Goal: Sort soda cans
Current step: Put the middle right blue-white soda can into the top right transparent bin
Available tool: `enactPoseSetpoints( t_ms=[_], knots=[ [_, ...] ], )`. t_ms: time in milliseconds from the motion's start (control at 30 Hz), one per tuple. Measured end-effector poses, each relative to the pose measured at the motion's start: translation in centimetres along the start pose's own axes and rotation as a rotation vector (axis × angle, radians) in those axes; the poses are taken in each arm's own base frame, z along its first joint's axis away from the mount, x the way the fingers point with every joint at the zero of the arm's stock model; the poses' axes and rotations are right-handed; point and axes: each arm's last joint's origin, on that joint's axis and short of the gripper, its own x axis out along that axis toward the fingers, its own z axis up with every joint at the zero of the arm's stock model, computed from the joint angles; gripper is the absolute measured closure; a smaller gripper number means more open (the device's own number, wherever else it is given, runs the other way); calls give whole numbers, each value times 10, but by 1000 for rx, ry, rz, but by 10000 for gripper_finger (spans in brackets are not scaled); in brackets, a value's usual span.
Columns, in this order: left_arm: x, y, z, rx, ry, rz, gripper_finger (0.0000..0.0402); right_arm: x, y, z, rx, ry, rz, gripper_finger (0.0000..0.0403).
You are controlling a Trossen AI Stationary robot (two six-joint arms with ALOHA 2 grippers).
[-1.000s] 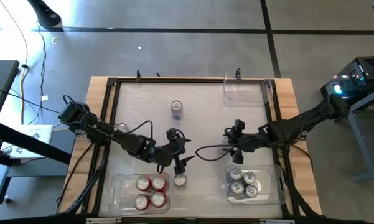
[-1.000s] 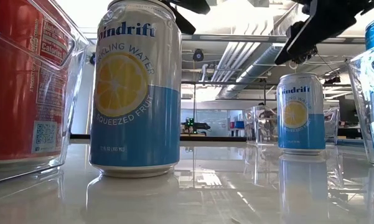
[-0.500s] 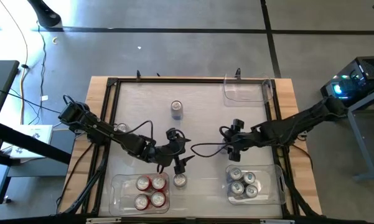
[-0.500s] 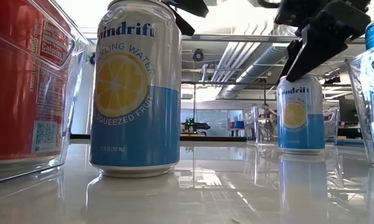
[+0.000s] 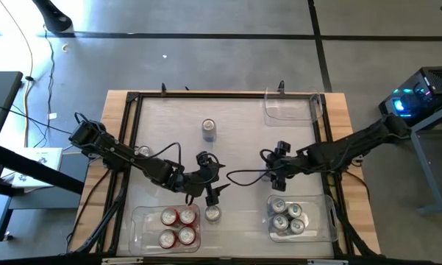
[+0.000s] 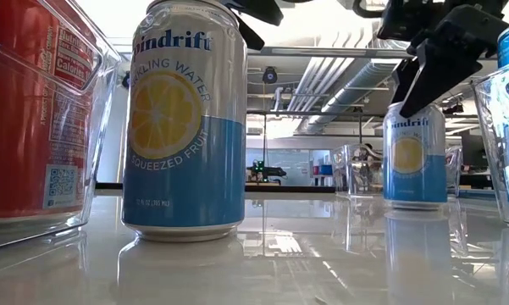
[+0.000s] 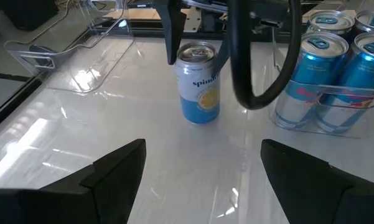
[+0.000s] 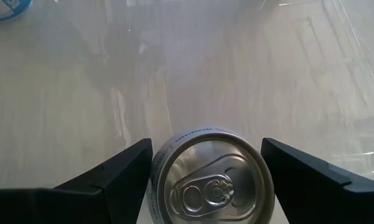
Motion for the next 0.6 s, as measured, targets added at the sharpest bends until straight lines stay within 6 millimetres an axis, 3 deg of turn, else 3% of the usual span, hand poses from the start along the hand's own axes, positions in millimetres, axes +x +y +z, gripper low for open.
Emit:
enactPoseSetpoints(
  t_ms=[133, 300, 600],
  knots=[
    [0, 0, 0, -9, 0, 0, 88, 0, 0, 0, 0, 7, 9, 122],
    [0, 0, 0, -17, 0, 0, 88, 0, 0, -1, 1, 15, 18, 169],
    [0, 0, 0, -16, 0, 0, 88, 1, 0, 1, -26, -1, 23, 170]
  ],
)
